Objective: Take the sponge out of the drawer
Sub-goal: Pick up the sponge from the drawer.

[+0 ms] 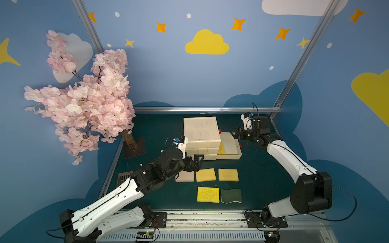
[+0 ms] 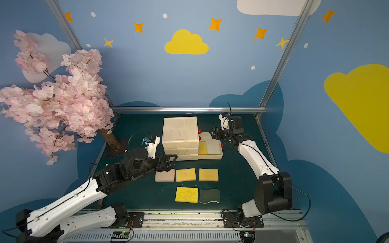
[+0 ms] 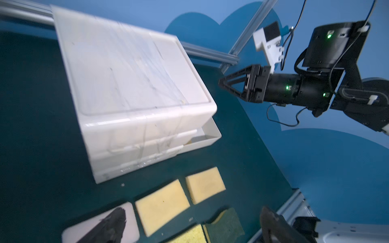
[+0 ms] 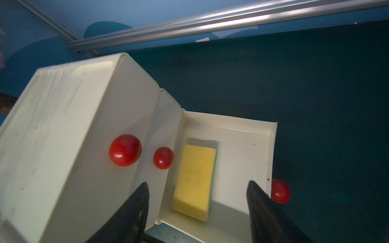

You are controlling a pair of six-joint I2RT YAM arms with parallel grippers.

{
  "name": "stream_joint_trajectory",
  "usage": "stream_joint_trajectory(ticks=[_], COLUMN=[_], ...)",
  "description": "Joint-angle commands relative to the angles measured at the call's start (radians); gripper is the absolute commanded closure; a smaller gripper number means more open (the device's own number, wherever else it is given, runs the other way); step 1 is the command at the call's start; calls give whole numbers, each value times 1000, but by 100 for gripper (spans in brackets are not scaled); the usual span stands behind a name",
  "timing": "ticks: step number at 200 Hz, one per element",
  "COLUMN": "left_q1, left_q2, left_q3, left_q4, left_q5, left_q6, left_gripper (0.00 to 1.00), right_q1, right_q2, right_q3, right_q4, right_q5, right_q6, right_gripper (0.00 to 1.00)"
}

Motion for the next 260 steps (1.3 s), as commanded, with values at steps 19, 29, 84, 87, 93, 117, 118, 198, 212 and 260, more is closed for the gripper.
stream_joint_trajectory(ticks=[19, 29, 84, 87, 93, 117, 118, 198, 212, 260], left_q1=[183, 217, 319, 321, 326, 345, 346, 355, 354, 355], left_q2=[30, 50, 139, 140, 142, 142, 142, 152, 158, 146], left_q3=[-6, -9, -7, -7, -9, -21, -22, -36, -37, -48], left_q4=[138, 181, 282, 283, 285, 303, 304, 347, 354, 356], left_q5=[203, 239, 371, 375, 379, 397, 398, 467, 469, 465], left_q6=[163, 164, 139, 139, 138, 126, 124, 113, 108, 103], left_gripper=[1, 1, 1, 1, 1, 1, 1, 1, 1, 1], right_q1=[-5, -2, 33, 37, 44, 63, 64, 71, 71, 81], right_q2=[183, 220, 366, 372, 384, 422, 424, 520, 536, 571], right_q3=[176, 182, 193, 198, 205, 224, 225, 276, 281, 303], right_q4=[-298, -299, -300, -307, -315, -317, -317, -332, -324, -337], right_q5=[-42, -75, -74, -65, -51, -63, -64, -37, -43, -29], right_q6=[-73, -70, -28, -30, -31, -28, -26, 9, 20, 33], right_gripper=[37, 39, 43, 43, 44, 44, 44, 46, 47, 54])
